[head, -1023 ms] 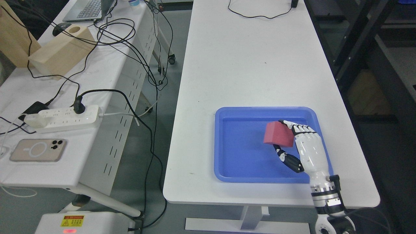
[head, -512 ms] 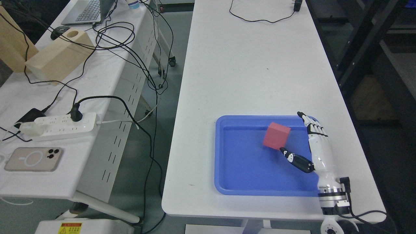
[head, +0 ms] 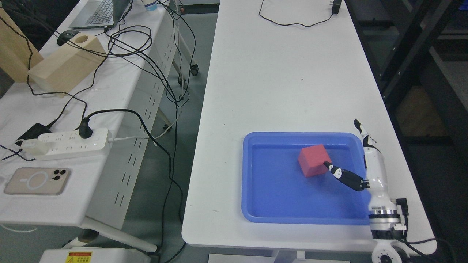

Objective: Pick pink block from left shelf to tray

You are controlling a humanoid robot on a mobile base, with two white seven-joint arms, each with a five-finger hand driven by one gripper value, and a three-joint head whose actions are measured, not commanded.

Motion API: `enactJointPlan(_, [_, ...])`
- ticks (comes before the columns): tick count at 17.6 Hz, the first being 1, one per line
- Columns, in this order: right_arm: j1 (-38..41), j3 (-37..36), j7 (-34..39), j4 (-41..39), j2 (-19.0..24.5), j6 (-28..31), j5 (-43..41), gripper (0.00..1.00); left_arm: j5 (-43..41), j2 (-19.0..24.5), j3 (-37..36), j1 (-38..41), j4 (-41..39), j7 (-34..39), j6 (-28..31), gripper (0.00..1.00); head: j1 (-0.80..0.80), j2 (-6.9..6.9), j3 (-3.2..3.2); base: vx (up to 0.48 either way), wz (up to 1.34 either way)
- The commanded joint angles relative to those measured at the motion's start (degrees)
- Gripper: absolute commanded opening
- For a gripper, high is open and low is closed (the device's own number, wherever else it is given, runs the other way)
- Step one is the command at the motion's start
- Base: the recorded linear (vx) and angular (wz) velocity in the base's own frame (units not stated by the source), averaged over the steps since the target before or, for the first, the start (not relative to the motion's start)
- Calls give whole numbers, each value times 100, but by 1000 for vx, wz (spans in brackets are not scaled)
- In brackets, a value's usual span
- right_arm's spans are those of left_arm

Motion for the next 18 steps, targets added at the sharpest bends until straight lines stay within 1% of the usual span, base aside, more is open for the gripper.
enactJointPlan(1, [47, -497, 1472, 13, -9, -94, -3426, 99, 0, 100, 0, -176, -100, 4, -3, 100, 0, 0, 0, 0, 0])
enactJointPlan(3, [108, -585, 1695, 13, -18, -76, -3745, 99, 0, 100, 0, -167, -100, 4, -3, 100, 0, 0, 0, 0, 0])
enactJointPlan(6, [170, -691, 1853, 4, -79, -67, -3930, 99, 0, 100, 0, -176, -100, 4, -3, 100, 0, 0, 0, 0, 0])
enactJointPlan(12, [232, -937, 2714, -13, -80, -93, -4431, 99, 0, 100, 0, -176, -100, 4, -3, 100, 0, 0, 0, -18, 0])
enactJointPlan(18, [223, -955, 2724, -22, -18, -102, -4458, 99, 0, 100, 0, -176, -100, 4, -3, 100, 0, 0, 0, -75, 0])
